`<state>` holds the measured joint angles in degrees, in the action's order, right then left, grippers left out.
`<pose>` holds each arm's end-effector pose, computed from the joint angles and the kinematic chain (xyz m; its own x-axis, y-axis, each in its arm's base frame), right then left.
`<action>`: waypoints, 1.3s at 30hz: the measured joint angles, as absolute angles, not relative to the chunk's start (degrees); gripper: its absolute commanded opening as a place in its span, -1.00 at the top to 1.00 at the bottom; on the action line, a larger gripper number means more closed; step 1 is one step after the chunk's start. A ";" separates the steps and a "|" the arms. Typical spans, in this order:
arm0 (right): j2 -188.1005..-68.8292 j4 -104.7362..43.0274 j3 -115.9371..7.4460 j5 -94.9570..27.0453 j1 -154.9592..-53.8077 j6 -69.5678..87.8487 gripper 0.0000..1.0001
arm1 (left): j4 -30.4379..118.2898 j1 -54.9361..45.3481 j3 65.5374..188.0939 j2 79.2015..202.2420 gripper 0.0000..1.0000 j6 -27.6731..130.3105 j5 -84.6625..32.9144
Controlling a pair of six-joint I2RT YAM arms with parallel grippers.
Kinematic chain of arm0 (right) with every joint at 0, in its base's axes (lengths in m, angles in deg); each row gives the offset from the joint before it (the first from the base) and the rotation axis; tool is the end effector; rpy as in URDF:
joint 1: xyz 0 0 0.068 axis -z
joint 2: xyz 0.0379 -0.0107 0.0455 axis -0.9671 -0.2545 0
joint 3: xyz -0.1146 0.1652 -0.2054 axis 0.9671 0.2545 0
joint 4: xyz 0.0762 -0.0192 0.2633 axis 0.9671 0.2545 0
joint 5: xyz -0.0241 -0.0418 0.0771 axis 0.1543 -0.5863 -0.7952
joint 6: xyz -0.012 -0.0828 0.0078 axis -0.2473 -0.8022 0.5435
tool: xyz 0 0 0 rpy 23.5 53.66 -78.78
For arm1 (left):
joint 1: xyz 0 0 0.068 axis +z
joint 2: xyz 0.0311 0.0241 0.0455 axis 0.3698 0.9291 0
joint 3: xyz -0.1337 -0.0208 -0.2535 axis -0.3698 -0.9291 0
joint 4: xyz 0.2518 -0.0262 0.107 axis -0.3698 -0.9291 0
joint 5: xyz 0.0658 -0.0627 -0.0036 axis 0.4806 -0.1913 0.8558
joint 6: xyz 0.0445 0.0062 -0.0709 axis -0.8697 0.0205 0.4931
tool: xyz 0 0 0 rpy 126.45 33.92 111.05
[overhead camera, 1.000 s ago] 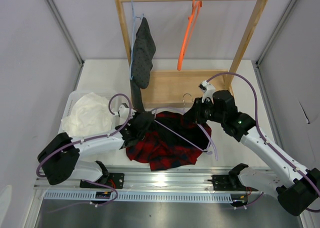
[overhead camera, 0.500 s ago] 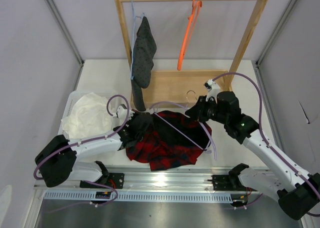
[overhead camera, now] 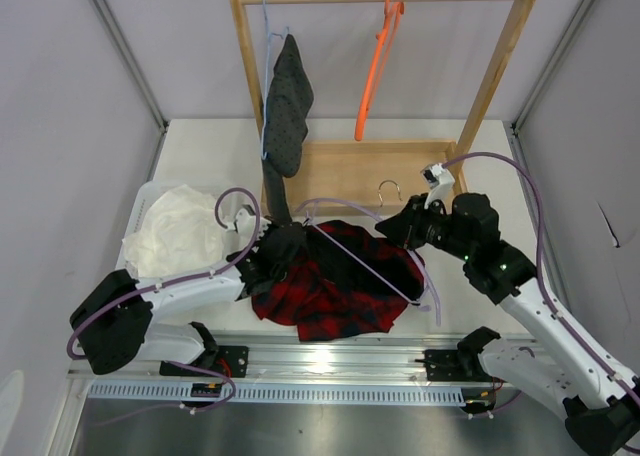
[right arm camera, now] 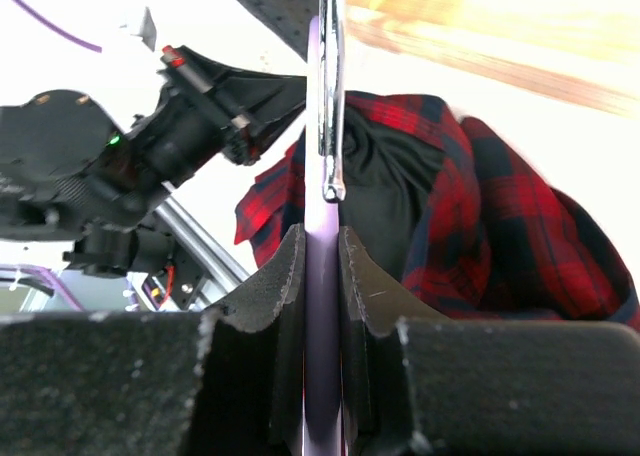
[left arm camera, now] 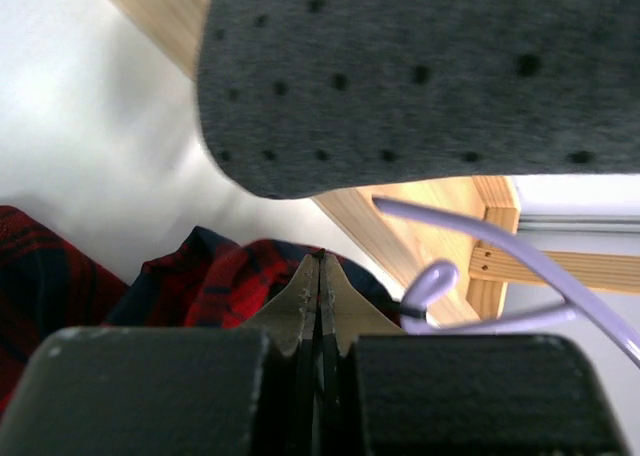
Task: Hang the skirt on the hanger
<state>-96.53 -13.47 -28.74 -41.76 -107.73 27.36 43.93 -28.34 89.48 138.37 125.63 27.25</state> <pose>0.1871 0.1423 0.3466 -0.5334 0.1440 -0.8336 -0.5592 0.6794 0.4751 0.2205 -0.1825 0.1929 -0.2039 -0.8574 -0.4726 -0.3650 0.5145 -0.7760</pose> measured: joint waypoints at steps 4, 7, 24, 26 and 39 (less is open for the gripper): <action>-93.25 -13.39 -27.89 -42.00 -107.75 27.38 1.00 | 44.87 -28.42 90.57 138.35 0.84 123.62 27.25; -91.44 -14.11 -26.66 -41.98 -107.77 27.43 1.00 | 45.55 -28.42 90.90 137.72 0.76 121.71 27.25; -88.62 -13.67 -31.10 -41.23 -107.75 24.11 1.00 | 50.84 -28.47 91.53 127.05 0.08 103.09 19.05; -88.81 -12.82 -32.43 -41.49 -107.75 23.10 1.00 | 50.93 -28.71 91.53 125.39 -0.03 100.45 16.60; -91.26 -5.08 -41.24 -43.81 -106.44 17.29 1.00 | 40.28 -33.43 90.26 100.63 -0.58 83.68 5.00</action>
